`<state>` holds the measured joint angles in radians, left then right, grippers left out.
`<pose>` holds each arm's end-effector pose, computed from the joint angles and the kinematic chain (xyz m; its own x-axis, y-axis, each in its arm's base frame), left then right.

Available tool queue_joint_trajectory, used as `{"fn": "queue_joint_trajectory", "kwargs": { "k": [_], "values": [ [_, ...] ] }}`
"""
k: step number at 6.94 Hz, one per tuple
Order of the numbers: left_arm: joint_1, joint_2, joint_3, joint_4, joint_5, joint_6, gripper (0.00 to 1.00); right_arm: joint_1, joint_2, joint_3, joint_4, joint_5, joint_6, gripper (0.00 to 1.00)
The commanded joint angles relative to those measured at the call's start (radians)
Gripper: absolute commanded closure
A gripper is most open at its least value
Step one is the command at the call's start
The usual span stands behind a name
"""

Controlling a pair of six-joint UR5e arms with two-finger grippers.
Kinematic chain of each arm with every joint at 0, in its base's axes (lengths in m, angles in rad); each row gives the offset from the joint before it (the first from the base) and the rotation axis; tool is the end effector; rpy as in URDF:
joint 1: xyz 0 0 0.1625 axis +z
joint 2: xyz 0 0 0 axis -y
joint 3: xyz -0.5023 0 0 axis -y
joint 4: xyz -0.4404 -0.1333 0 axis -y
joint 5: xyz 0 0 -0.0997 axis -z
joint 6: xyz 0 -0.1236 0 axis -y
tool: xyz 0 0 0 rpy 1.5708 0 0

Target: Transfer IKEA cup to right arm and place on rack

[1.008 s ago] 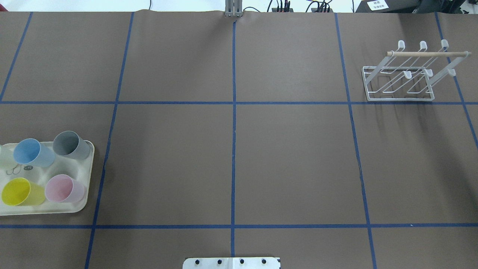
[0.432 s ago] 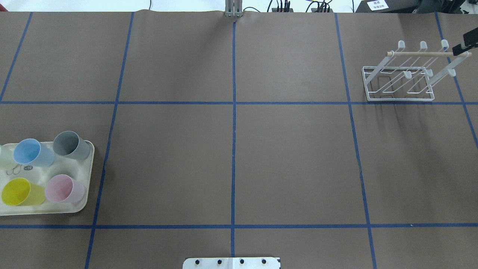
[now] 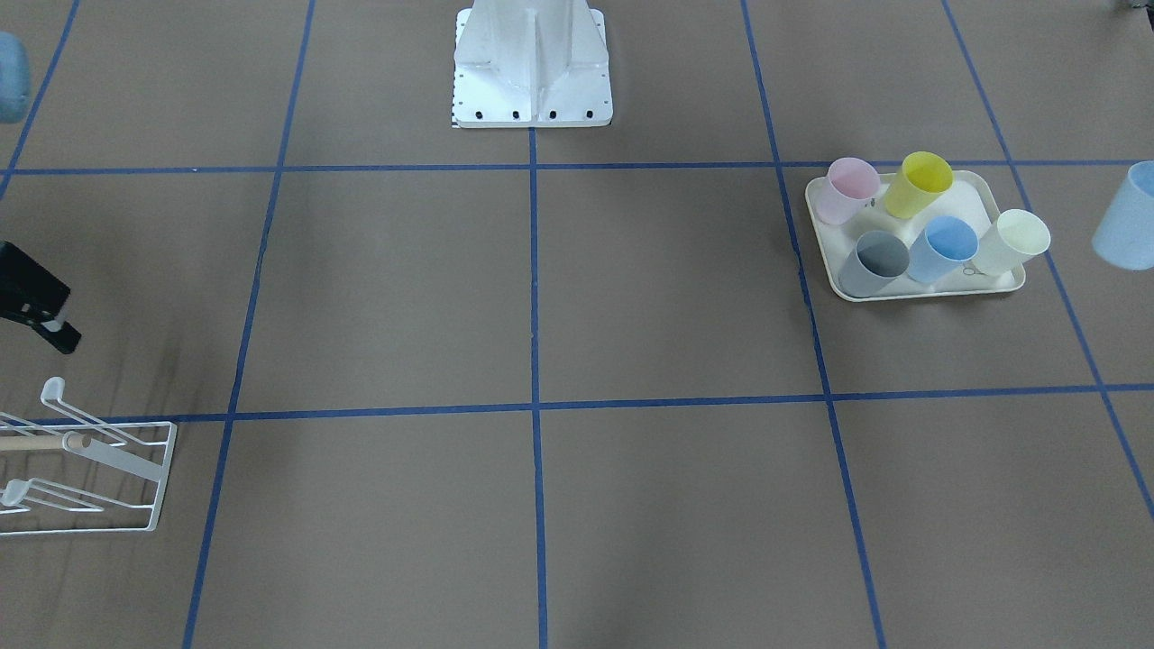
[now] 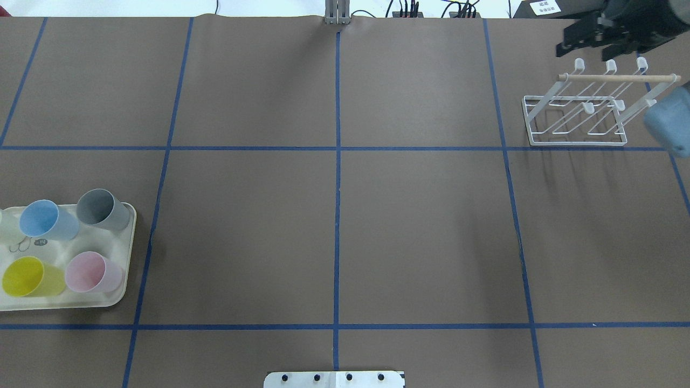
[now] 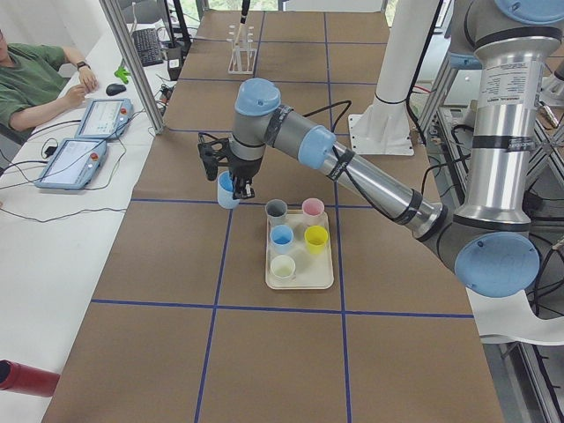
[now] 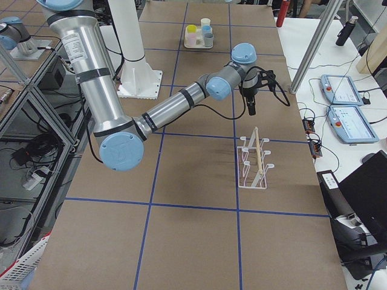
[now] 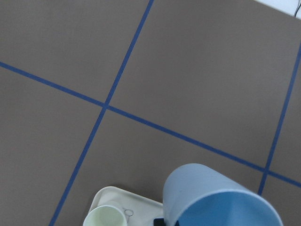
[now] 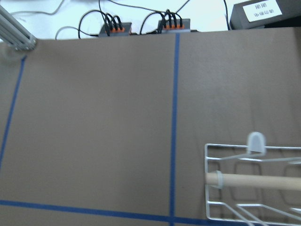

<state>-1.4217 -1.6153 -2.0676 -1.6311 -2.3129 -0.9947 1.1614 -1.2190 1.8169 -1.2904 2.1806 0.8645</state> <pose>0.0300 -0.5350 0.4561 0.4688 -0.4180 -0.7781 0.4969 0.8531 -0.1589 -0.2128 -0.6475 0.3741 0.5675 -0.0286 0.8228 -0.2737 0.9360 0.2213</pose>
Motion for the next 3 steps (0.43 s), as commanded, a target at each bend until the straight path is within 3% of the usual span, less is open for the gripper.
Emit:
{"fn": "queue_joint_trajectory", "kwargs": {
  "k": [1,2,3],
  "values": [
    [0.131,-0.084,0.076,-0.313,0.05,-0.405,1.0,-0.156,0.062,-0.017,0.251,-0.154,0.379,0.0],
    [0.23,-0.122,0.089,-0.434,0.16,-0.608,1.0,-0.213,0.103,-0.022,0.305,-0.238,0.542,0.0],
    [0.353,-0.199,0.118,-0.529,0.328,-0.83,1.0,-0.271,0.158,-0.043,0.353,-0.321,0.679,0.0]
  ]
}}
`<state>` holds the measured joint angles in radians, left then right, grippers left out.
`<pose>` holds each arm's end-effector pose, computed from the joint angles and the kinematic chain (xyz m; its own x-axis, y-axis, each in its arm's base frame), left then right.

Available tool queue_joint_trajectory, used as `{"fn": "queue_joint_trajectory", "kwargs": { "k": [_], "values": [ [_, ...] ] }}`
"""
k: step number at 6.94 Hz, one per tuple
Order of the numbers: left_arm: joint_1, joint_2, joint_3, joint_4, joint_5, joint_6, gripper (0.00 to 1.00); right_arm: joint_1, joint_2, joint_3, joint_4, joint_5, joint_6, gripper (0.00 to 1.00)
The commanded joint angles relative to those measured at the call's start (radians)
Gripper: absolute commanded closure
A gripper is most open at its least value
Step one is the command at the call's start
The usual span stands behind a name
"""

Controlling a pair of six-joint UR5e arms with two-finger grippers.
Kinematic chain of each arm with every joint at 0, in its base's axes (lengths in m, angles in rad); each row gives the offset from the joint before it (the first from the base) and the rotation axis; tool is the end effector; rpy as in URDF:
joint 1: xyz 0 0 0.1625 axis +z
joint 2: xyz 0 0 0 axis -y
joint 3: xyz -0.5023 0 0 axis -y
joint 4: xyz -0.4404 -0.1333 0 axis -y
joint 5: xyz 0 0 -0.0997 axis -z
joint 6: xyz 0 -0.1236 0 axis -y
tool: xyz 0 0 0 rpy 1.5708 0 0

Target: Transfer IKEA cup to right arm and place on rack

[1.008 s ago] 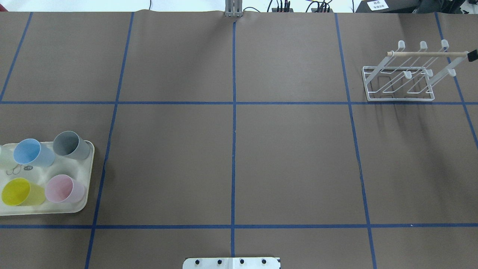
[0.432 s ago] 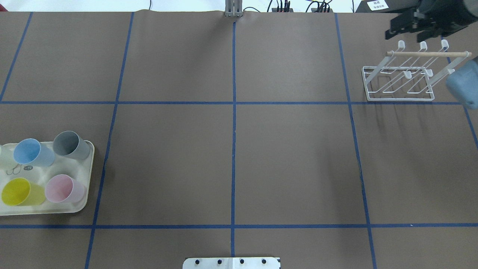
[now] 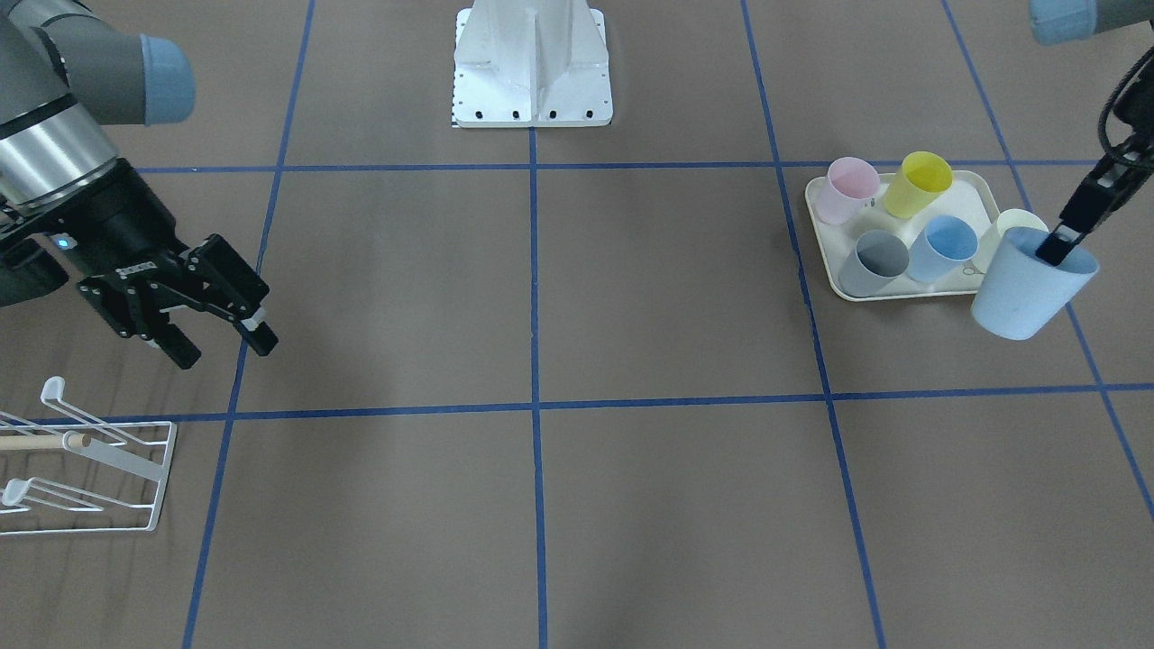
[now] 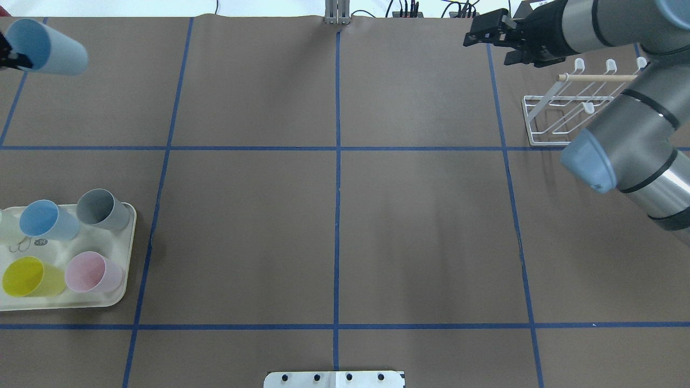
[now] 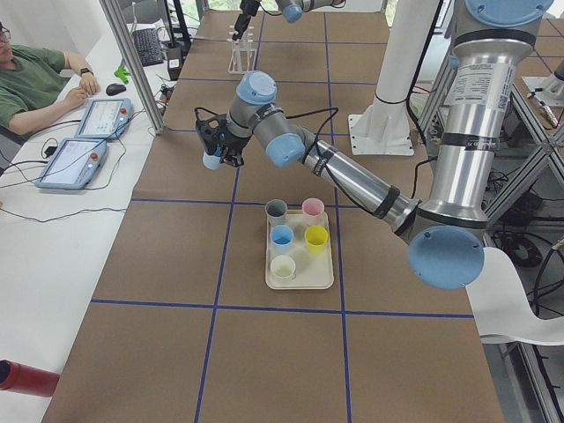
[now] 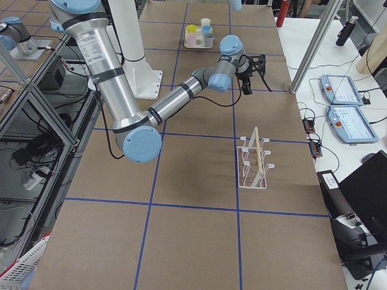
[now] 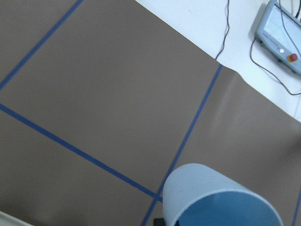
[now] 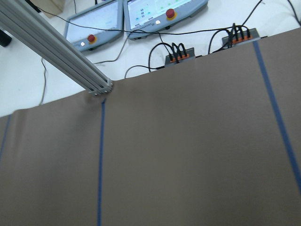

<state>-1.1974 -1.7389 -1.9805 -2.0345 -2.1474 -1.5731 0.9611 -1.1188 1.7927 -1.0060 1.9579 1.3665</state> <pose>0.1548 -0.5759 0.3834 0.1828 -0.4718 -0.8625 0.6093 0.7429 -0.2773 -0.3322 -0.6269 0.2826 0.2954 0.0948 0.9507 -0.5054 0.8599 0.0713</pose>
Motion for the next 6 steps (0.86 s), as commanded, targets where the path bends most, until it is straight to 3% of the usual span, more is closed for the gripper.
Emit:
{"fn": "queue_joint_trajectory", "kwargs": {
  "k": [1,2,4,5,6],
  "values": [
    [0.268,-0.159,0.076,-0.224,0.29,-0.436,1.0,-0.097,0.072,-0.041,0.143,-0.112,0.254,0.0],
    [0.33,-0.195,0.125,-0.383,0.401,-0.575,1.0,-0.097,0.073,-0.065,0.255,-0.117,0.357,0.0],
    [0.354,-0.191,0.272,-0.801,0.426,-0.774,1.0,-0.108,0.083,-0.117,0.435,-0.12,0.521,0.0],
    [0.36,-0.194,0.367,-0.998,0.448,-0.83,1.0,-0.137,0.135,-0.131,0.437,-0.122,0.587,0.0],
    [0.386,-0.195,0.408,-1.083,0.499,-0.85,1.0,-0.177,0.18,-0.131,0.437,-0.157,0.633,0.0]
  ]
}}
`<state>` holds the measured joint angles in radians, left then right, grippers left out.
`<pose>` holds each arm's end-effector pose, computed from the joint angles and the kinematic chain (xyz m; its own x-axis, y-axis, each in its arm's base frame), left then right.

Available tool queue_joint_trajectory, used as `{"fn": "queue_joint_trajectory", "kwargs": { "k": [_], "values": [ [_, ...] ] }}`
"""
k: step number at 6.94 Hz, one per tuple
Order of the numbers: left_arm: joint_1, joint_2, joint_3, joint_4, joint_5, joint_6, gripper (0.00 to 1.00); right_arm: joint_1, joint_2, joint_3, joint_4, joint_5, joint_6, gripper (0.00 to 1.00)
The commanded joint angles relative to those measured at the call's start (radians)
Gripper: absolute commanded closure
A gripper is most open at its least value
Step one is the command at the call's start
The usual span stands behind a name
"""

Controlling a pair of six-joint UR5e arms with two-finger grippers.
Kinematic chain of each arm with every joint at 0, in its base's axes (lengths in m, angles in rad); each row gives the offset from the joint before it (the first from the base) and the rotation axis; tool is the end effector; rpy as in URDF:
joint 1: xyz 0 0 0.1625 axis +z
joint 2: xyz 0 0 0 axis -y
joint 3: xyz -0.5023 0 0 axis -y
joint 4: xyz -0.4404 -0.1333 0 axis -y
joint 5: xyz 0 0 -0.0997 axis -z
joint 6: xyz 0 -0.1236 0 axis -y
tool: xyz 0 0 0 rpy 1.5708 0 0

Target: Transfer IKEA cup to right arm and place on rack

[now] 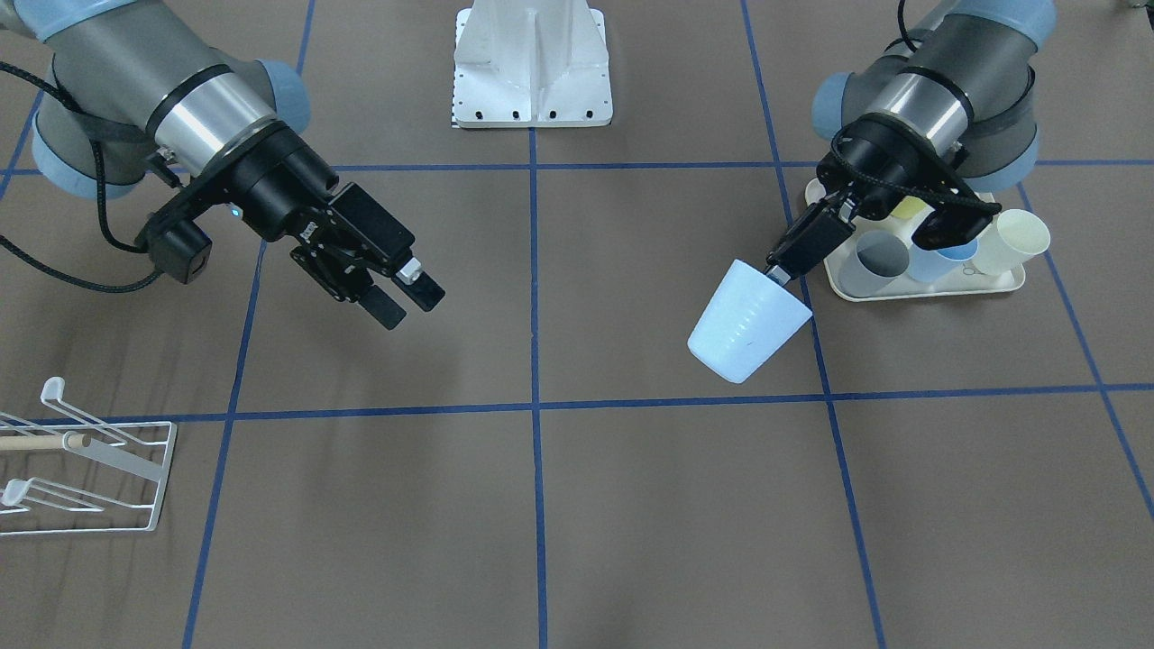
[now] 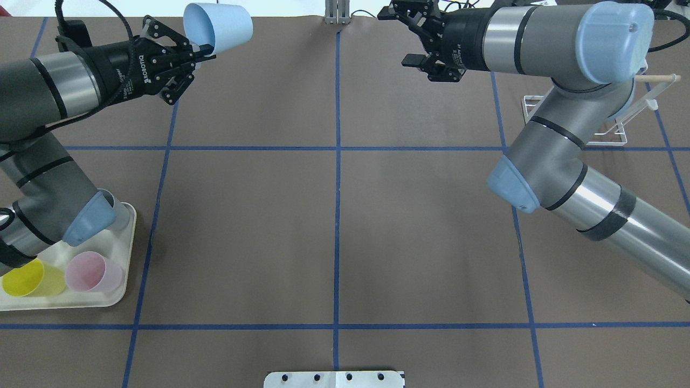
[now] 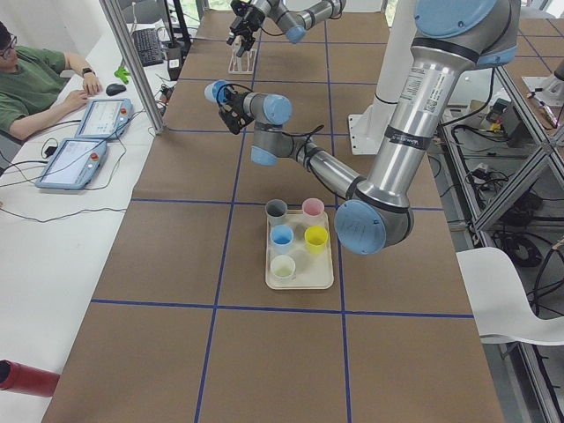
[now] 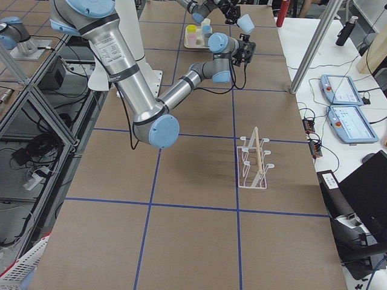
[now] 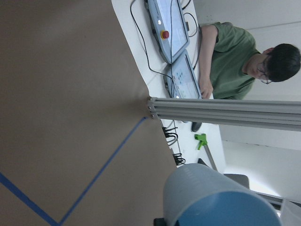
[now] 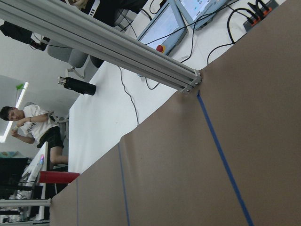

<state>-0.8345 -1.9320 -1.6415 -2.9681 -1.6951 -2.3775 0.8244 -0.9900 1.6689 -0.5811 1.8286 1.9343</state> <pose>0.3629 -0.5761 0.3203 -0.5915 -0.4142 -0.6918 0.3291 0.6592 -0.6761 -0.4193 -0.6032 0.1950 -0.2531 0.2327 0.9390 -0.4789 0.8133 -0.3306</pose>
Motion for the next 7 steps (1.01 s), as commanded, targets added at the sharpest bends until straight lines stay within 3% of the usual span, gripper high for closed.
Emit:
{"fn": "queue_joint_trajectory", "kwargs": {
  "k": [1,2,7],
  "values": [
    [0.052,-0.034,0.066,-0.154,0.063,-0.046,1.0,-0.107,0.075,-0.008,0.012,-0.101,0.077,0.0],
    [0.075,-0.05,0.06,-0.155,0.102,-0.064,1.0,-0.144,0.108,-0.015,0.012,-0.156,0.098,0.0],
    [0.084,-0.096,0.049,-0.158,0.126,-0.155,1.0,-0.153,0.165,-0.07,0.012,-0.175,0.204,0.0]
  ]
}}
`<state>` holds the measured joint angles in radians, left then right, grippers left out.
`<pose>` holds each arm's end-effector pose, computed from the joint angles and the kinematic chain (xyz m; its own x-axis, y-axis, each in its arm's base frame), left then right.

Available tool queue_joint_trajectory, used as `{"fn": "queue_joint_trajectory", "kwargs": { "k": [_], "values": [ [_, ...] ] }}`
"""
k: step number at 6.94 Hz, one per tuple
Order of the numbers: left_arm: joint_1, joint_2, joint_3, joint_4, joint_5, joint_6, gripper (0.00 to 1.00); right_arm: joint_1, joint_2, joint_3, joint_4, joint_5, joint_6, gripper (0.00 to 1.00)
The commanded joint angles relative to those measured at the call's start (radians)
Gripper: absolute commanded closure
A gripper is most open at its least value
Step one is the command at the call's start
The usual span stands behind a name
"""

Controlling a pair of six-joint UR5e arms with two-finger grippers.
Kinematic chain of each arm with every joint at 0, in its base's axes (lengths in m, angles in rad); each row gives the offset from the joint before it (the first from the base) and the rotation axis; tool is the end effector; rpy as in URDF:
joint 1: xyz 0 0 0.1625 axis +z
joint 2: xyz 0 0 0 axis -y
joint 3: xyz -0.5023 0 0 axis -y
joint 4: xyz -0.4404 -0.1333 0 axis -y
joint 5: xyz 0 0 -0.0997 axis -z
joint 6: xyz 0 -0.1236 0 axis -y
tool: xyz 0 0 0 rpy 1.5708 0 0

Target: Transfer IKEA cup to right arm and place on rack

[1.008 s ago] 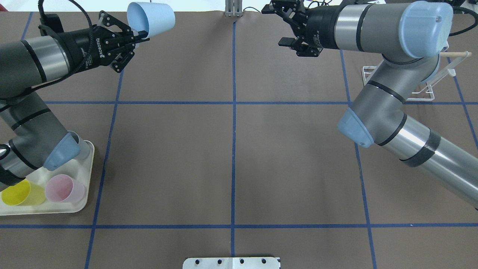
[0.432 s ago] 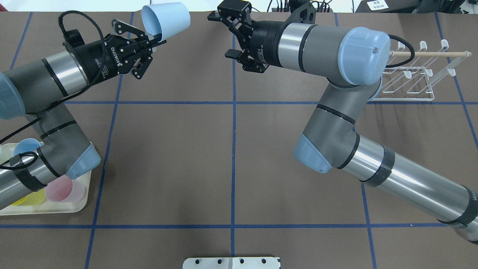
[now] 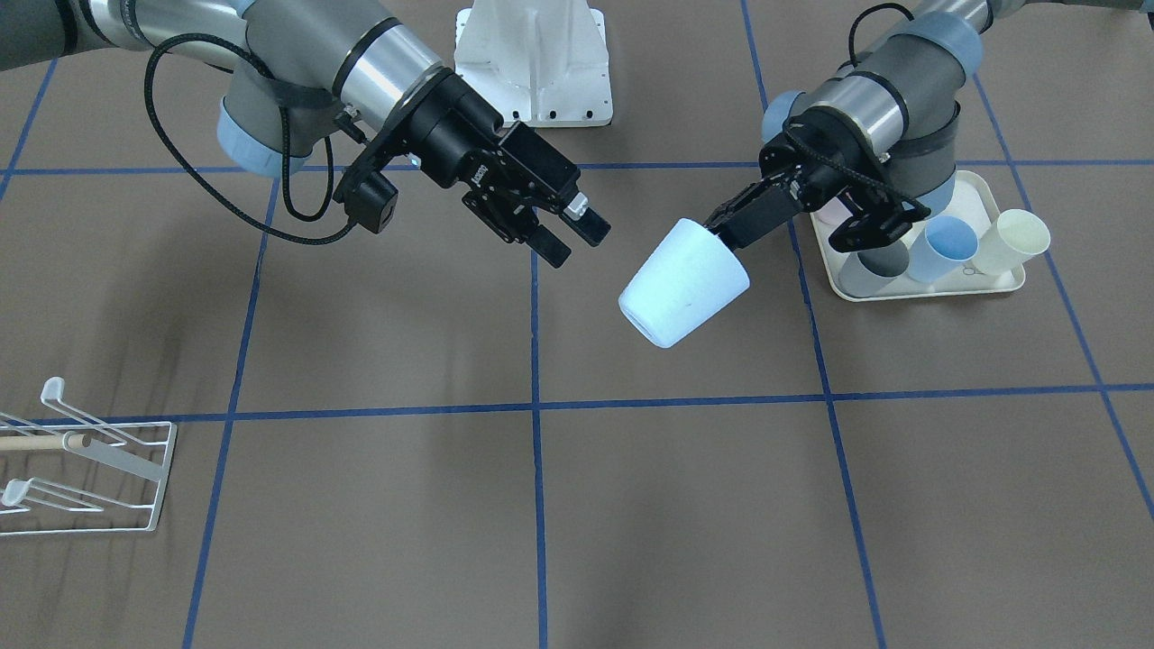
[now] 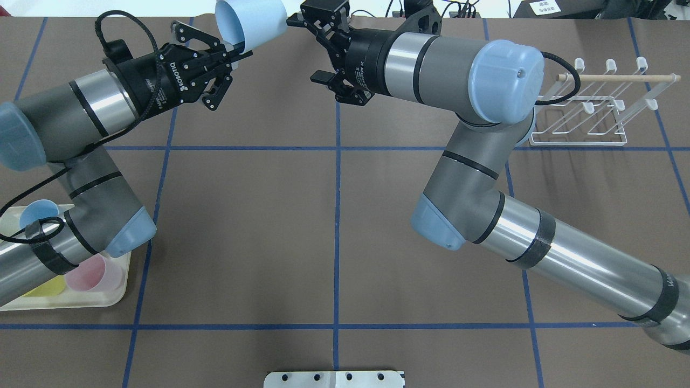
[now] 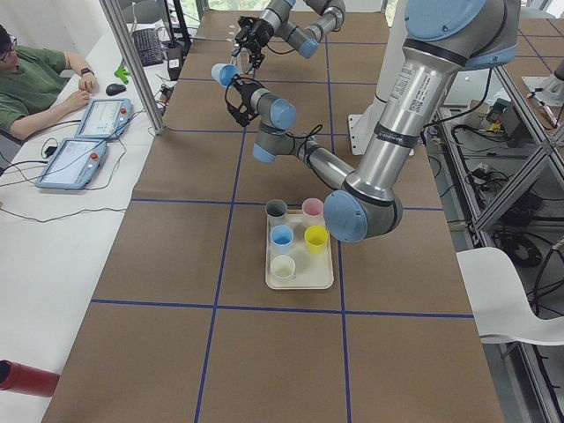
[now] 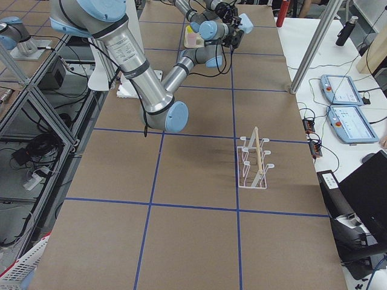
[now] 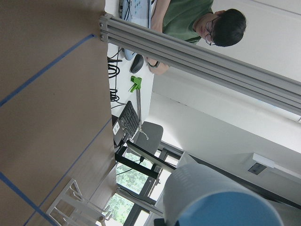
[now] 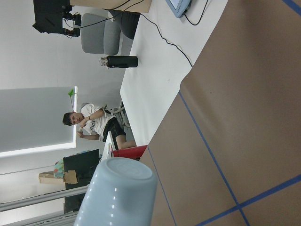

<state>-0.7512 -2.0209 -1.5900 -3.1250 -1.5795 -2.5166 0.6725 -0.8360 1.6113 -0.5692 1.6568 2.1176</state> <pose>0.4059 -0.5600 0.2719 -0.7359 -0.4223 -0.5292 0.1367 0.6728 -0.7270 -0.5114 -0.5641 0.1042 -0.4253 0.3236 0.8453 -0.3907 0.7768 -0.4939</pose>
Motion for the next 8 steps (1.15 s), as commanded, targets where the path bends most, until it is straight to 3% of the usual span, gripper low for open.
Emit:
{"fn": "queue_joint_trajectory", "kwargs": {
  "k": [1,8],
  "values": [
    [0.013,-0.01,-0.002,-0.001,0.013,-0.014,1.0,-0.001,0.012,-0.013,0.002,-0.003,0.031,0.0],
    [0.059,-0.012,-0.025,0.0,0.056,-0.014,1.0,0.002,0.011,-0.013,0.014,-0.015,0.07,0.0]
  ]
}}
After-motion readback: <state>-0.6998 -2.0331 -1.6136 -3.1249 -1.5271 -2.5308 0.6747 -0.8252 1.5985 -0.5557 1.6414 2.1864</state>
